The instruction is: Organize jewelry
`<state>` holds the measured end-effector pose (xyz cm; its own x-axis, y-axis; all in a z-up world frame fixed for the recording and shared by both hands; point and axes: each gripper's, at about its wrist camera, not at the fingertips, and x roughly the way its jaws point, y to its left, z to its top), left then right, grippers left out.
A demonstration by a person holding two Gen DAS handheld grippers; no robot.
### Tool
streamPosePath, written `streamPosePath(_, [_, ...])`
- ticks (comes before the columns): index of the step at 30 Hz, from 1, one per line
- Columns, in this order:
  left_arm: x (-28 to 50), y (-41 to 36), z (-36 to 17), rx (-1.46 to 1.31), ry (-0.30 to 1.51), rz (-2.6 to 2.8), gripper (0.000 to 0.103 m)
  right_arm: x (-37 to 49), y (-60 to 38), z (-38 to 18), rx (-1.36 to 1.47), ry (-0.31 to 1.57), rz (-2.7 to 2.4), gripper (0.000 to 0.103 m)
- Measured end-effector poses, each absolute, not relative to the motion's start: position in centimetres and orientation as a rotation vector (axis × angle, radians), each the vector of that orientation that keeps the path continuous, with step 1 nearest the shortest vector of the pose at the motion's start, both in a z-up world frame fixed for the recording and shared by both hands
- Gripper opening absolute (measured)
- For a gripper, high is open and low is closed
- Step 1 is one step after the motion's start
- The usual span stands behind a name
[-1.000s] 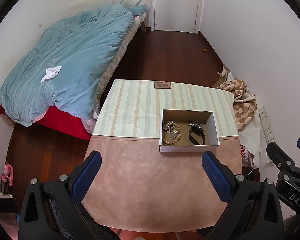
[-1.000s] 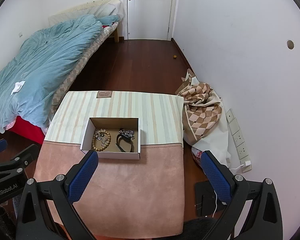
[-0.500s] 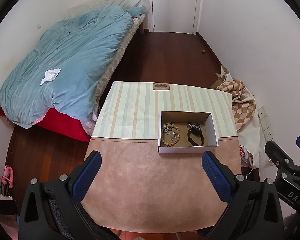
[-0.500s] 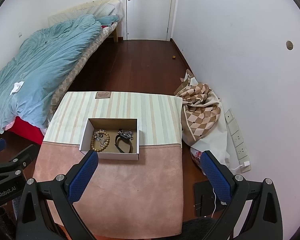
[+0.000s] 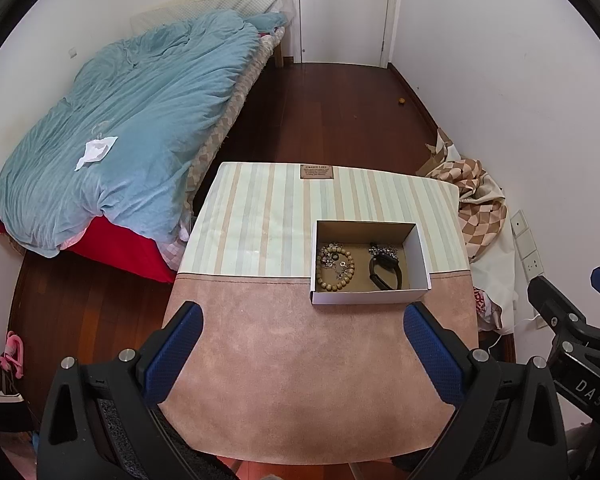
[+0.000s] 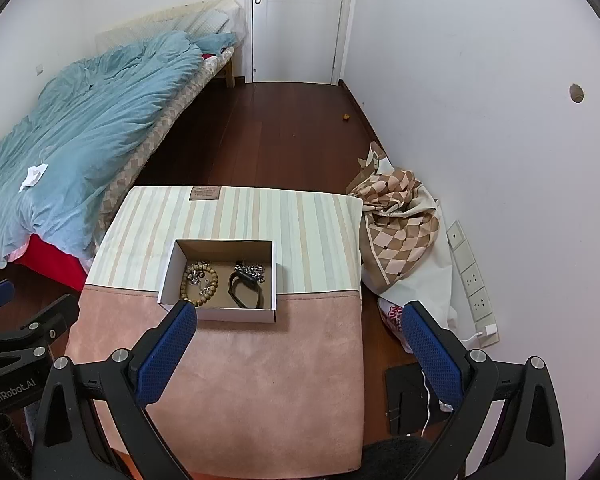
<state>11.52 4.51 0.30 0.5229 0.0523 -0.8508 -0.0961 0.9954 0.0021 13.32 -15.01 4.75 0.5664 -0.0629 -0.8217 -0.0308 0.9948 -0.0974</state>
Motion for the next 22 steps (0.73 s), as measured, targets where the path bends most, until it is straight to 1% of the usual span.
streamPosePath(22, [11.21, 4.68, 1.02, -0.064, 0.993, 0.074, 0.102, 13.37, -15.08, 5.56, -0.105, 0.962, -0.012, 0.103])
